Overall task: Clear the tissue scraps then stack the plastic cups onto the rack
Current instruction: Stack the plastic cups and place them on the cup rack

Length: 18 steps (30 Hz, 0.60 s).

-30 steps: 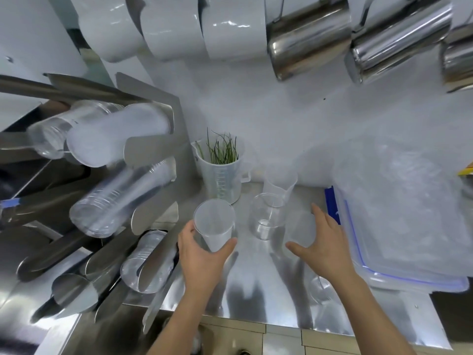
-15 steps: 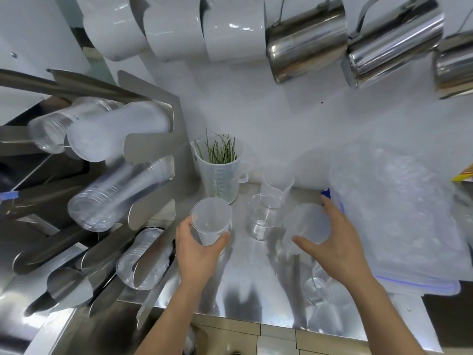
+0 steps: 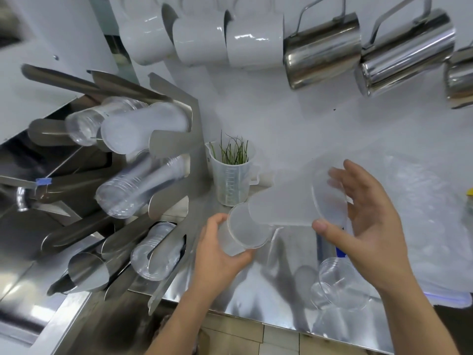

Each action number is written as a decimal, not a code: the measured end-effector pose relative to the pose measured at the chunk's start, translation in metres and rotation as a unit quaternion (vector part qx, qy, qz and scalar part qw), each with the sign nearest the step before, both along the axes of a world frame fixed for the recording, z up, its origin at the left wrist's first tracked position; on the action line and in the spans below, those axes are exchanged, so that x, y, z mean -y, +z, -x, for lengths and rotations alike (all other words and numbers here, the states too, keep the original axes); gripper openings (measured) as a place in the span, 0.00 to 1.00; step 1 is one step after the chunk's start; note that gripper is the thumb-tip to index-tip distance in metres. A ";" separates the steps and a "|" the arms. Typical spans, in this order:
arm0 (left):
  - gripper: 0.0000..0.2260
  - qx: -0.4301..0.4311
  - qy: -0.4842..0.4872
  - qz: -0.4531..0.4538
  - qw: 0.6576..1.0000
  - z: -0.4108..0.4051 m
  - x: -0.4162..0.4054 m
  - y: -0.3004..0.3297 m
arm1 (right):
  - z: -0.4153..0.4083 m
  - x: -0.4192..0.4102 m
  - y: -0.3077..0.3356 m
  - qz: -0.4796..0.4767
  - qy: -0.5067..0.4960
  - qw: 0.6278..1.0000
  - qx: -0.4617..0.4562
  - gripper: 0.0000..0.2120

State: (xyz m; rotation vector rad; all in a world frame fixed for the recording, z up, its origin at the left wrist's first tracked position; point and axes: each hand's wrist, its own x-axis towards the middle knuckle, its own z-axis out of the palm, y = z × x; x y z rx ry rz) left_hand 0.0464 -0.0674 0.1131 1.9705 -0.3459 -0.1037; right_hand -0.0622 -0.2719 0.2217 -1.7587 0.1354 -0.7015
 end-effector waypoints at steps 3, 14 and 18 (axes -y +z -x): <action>0.34 0.007 -0.033 0.005 0.999 0.002 -0.001 0.004 | -0.002 -0.006 -0.003 0.012 0.027 0.999 -0.015 0.45; 0.32 -0.075 -0.229 0.112 0.964 0.005 -0.002 0.035 | -0.002 -0.008 -0.013 0.007 0.146 0.986 -0.084 0.45; 0.31 -0.198 -0.306 0.185 0.913 0.007 -0.003 0.050 | -0.001 -0.006 -0.011 -0.051 0.200 0.974 -0.092 0.45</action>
